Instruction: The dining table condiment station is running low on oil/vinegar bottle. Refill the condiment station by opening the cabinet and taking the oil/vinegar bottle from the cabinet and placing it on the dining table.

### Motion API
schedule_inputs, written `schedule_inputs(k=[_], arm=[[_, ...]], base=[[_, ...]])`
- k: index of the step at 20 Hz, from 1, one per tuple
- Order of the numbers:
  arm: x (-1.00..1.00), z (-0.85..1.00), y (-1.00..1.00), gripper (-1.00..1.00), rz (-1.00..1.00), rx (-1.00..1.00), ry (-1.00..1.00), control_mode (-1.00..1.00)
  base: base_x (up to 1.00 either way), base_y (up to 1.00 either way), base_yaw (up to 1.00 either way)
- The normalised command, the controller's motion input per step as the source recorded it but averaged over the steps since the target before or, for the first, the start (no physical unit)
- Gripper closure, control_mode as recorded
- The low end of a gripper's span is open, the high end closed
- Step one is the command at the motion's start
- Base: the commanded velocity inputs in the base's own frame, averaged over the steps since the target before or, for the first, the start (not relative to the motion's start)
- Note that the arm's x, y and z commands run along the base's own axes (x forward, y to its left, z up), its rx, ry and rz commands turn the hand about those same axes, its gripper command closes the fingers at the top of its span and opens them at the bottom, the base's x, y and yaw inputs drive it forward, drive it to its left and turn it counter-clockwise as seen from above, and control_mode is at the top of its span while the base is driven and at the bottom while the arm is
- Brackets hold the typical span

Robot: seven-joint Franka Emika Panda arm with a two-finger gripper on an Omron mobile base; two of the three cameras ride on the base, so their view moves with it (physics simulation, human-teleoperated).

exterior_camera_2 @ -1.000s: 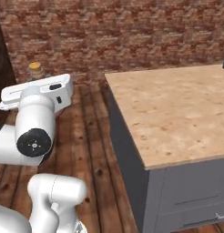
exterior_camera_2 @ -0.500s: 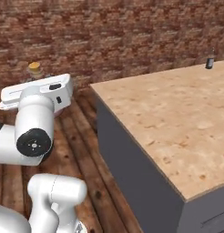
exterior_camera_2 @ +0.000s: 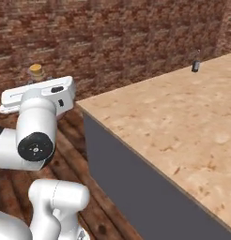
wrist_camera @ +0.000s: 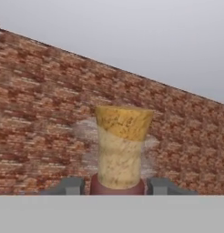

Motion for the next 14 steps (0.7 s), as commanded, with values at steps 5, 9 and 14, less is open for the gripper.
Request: schedule_inputs(k=[5,9,14], arm=[[0.00,0.00,0.00,1.00,0.00,0.00,0.00,1.00],[0.00,0.00,0.00,1.00,0.00,0.00,0.00,1.00],[0.00,0.00,0.00,1.00,0.00,0.00,0.00,1.00]], base=[[0.80,1.00,-0.41],[0.58,1.00,-0.42],[0.51,1.00,-0.41]])
